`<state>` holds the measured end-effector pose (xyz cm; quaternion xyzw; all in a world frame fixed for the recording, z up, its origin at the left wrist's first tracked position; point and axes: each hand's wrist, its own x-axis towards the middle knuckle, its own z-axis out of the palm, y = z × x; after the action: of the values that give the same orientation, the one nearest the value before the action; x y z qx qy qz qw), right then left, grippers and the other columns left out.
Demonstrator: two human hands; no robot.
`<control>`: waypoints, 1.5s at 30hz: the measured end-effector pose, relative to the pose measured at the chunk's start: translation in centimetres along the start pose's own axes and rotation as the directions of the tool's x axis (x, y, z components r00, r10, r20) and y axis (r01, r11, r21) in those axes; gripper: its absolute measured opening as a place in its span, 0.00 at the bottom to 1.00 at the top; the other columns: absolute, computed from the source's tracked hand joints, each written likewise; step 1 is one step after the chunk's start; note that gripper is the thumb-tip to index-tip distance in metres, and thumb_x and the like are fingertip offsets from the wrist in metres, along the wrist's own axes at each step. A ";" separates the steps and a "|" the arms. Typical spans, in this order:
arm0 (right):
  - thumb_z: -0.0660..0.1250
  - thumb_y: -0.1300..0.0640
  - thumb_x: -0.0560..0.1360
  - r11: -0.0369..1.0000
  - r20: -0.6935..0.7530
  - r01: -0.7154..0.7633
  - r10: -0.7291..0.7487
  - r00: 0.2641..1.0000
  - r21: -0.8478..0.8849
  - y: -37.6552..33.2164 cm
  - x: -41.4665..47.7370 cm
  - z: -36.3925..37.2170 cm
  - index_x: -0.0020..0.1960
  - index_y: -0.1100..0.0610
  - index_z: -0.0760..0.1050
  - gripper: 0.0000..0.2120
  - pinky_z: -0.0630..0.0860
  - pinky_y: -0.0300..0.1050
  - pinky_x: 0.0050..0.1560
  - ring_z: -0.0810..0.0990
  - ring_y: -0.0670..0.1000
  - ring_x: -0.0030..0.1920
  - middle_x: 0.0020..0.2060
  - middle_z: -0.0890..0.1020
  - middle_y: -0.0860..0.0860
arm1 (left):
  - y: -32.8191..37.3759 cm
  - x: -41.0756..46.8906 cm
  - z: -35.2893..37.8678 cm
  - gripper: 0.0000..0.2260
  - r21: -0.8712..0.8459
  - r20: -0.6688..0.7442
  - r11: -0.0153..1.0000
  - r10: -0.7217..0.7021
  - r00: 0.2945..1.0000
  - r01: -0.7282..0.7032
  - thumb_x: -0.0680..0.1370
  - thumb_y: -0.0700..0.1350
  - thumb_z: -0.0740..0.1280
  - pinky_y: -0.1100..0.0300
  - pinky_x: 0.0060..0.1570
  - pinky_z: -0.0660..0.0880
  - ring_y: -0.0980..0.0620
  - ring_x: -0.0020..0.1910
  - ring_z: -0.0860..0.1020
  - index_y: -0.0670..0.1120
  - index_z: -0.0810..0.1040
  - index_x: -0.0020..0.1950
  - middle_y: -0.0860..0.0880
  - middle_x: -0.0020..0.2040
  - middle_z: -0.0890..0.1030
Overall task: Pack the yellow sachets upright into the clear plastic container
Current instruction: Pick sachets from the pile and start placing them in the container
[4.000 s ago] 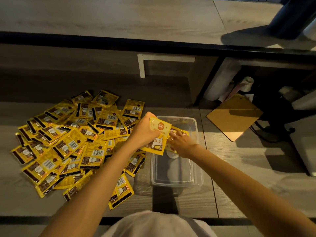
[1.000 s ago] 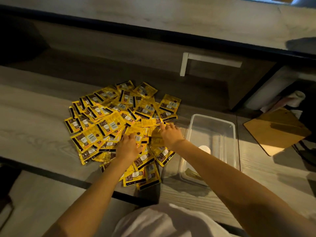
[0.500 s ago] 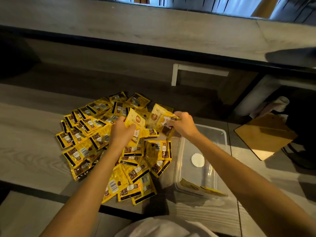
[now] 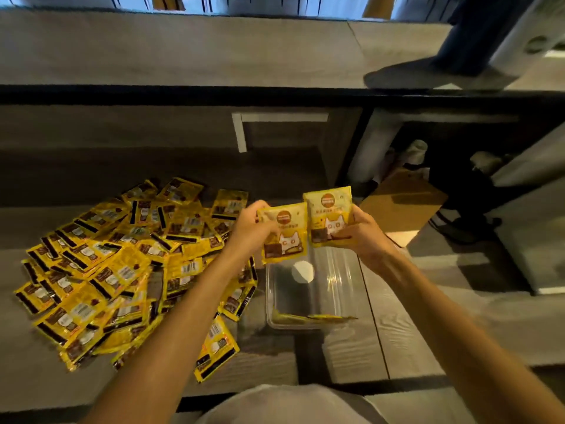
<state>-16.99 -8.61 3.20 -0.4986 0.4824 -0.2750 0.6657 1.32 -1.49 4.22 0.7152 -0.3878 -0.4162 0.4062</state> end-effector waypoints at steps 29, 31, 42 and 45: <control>0.64 0.63 0.68 0.858 0.335 0.112 0.073 0.939 -0.502 5.2 -2.9 -0.9 0.40 0.60 0.75 0.02 0.71 0.45 0.42 0.74 0.52 0.41 0.37 0.76 0.55 | -4.7 -4.6 3.1 0.04 0.529 0.435 0.776 0.098 0.895 -0.342 0.74 0.43 0.69 0.56 0.53 0.74 0.53 0.48 0.78 0.44 0.81 0.42 0.47 0.47 0.83; 0.64 0.60 0.70 0.775 0.383 0.163 0.109 0.917 -0.611 4.8 -3.2 -0.6 0.45 0.56 0.78 0.06 0.76 0.44 0.46 0.78 0.51 0.46 0.43 0.80 0.54 | -4.6 -4.9 3.3 0.04 0.527 0.477 0.773 0.075 0.876 -0.353 0.74 0.42 0.68 0.57 0.50 0.74 0.53 0.47 0.79 0.43 0.81 0.43 0.47 0.46 0.83; 0.61 0.61 0.74 0.368 0.515 0.445 0.115 0.849 -0.816 4.5 -4.8 -0.8 0.57 0.59 0.80 0.15 0.72 0.37 0.50 0.80 0.50 0.50 0.54 0.83 0.55 | -4.8 -5.4 2.6 0.03 0.523 0.598 0.779 -0.047 0.800 -0.346 0.77 0.45 0.65 0.58 0.48 0.74 0.55 0.44 0.76 0.47 0.77 0.44 0.52 0.42 0.78; 0.55 0.53 0.69 0.433 0.522 0.411 0.173 0.836 -0.802 4.8 -5.5 -0.8 0.54 0.58 0.81 0.22 0.72 0.36 0.48 0.77 0.46 0.45 0.52 0.84 0.52 | -4.6 -5.4 2.5 0.10 0.546 0.633 0.771 -0.124 0.764 -0.327 0.79 0.46 0.62 0.58 0.52 0.74 0.53 0.49 0.78 0.45 0.80 0.53 0.50 0.49 0.80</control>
<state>-20.40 -2.54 0.70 -0.8617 0.3094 0.1228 0.3829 -1.83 4.45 0.77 0.5999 -0.6581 -0.4548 0.0108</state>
